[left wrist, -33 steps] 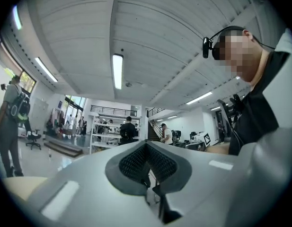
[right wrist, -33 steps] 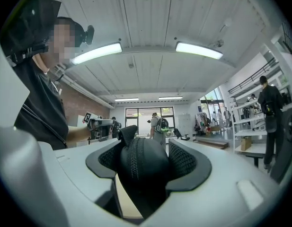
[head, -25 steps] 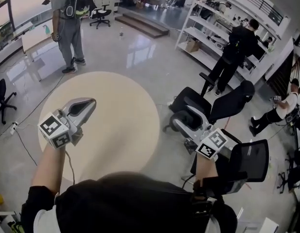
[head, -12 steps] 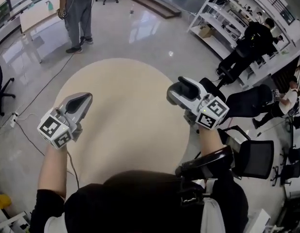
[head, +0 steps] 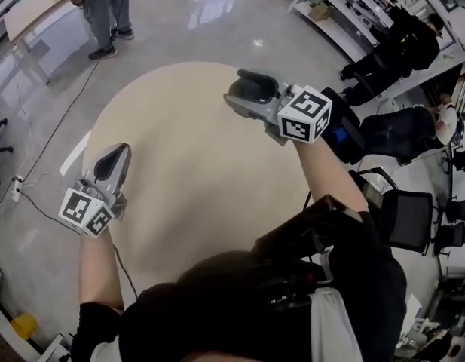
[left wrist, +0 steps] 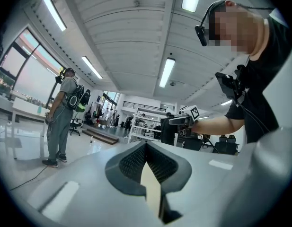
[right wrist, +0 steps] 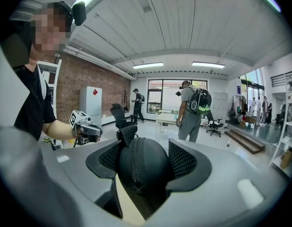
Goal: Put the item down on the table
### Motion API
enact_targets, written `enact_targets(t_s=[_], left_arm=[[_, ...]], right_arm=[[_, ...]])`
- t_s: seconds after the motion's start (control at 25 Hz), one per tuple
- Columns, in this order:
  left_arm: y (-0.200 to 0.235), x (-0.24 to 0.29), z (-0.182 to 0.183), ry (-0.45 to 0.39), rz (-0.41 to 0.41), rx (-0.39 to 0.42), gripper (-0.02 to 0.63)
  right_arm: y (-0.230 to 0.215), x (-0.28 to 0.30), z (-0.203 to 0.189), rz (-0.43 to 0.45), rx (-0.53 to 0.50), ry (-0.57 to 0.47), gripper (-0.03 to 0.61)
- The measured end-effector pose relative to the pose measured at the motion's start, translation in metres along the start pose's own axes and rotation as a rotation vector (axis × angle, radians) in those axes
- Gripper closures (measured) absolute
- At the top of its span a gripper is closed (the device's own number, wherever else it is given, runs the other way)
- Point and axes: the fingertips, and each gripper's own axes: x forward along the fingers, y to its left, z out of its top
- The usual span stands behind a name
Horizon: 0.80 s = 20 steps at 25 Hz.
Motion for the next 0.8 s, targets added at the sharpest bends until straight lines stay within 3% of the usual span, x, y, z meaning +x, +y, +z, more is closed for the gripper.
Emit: enact_targets(t_s=[0.56, 0.8], left_arm=[[0.092, 0.050, -0.083, -0.001, 0.137, 0.010, 0.618], [0.133, 0.052, -0.103, -0.025, 0.163, 0.053, 0.618]], right_arm=[[-0.045, 0.194, -0.072, 0.212, -0.159, 0.191, 0.279], [-0.045, 0.264, -0.094, 0.231, -0.259, 0.242, 0.279]])
